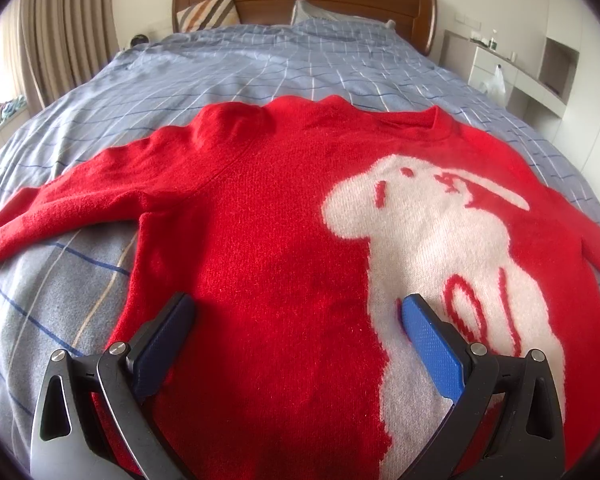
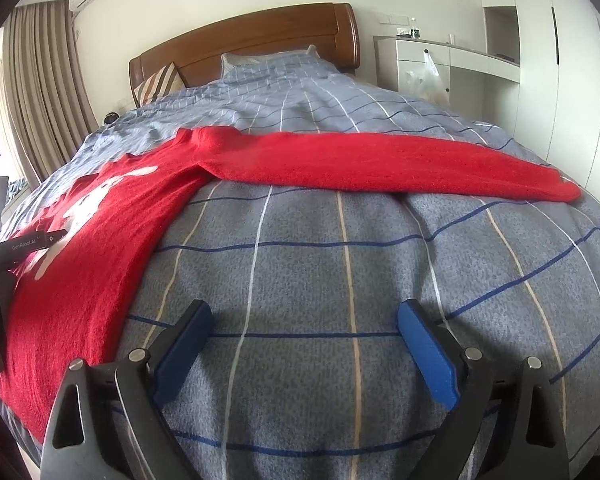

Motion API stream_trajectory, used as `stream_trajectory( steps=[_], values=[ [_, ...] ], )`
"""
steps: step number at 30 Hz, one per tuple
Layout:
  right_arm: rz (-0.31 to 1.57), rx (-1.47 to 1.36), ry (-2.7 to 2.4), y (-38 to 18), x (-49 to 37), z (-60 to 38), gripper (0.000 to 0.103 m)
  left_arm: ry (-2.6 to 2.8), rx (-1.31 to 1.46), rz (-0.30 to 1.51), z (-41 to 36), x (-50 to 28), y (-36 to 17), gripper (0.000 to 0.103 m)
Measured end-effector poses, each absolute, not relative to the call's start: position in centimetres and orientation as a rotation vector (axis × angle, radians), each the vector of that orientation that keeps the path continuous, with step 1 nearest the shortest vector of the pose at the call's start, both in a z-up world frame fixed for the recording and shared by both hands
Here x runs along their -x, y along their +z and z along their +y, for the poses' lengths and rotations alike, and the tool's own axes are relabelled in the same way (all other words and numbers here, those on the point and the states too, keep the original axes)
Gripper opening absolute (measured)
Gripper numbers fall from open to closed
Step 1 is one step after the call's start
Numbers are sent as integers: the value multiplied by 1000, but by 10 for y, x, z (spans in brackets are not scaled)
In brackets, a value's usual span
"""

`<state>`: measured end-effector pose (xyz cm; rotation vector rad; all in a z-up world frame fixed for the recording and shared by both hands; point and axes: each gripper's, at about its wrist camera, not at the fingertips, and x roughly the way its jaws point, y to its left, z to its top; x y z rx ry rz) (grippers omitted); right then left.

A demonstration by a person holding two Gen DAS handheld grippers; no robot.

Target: Fold small clothes

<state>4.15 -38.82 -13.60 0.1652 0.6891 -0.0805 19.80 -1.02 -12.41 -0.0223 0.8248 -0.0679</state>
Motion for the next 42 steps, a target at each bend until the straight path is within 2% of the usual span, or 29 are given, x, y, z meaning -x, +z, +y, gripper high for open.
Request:
stream_trajectory(
  steps=[7,42],
  values=[
    [691,-154,-75,-137,-44,-387,98,-68,22,825,-10,-198,-124,103],
    [683,-145,-78,-138,-46,-383,100,-68,22,825,-10,-198,-125,103]
  ],
)
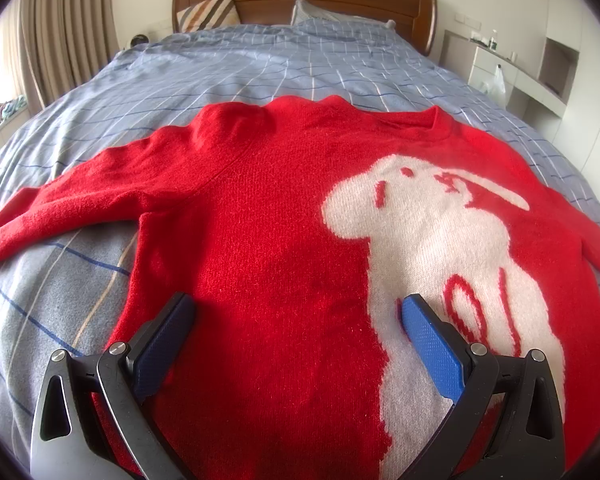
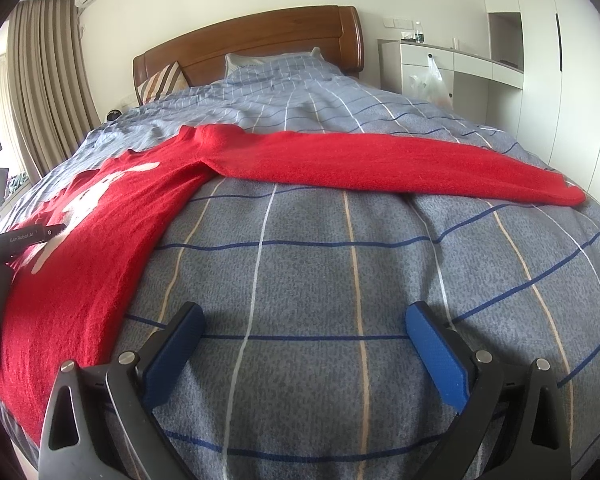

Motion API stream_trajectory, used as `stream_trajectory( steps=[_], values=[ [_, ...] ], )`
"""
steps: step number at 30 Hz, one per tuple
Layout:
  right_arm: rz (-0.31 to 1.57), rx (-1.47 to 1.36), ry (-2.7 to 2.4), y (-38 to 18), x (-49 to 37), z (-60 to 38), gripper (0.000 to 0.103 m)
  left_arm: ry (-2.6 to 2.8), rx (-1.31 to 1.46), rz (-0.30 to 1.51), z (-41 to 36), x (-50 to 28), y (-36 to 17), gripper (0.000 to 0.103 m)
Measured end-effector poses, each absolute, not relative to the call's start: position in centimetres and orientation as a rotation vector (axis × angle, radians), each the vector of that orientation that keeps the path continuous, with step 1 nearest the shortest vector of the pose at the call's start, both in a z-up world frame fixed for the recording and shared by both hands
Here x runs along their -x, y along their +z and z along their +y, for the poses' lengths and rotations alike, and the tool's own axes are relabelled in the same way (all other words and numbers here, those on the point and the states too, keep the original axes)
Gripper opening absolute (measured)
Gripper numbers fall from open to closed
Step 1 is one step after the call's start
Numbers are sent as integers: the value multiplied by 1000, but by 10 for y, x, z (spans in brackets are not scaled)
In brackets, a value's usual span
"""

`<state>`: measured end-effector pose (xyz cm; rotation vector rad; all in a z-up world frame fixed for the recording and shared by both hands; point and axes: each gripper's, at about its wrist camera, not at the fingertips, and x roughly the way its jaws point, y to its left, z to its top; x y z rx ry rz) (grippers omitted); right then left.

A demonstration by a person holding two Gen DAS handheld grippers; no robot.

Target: Fold small clothes

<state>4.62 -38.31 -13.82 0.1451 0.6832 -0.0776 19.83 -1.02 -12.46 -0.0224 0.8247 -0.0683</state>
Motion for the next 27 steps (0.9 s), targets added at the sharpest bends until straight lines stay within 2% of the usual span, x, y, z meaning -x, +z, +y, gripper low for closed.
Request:
stream_trajectory(
  steps=[27],
  values=[
    [685,-143,-73,-139,-47,-383,102,-68,23,825,-10,-198,-125,103]
  ],
)
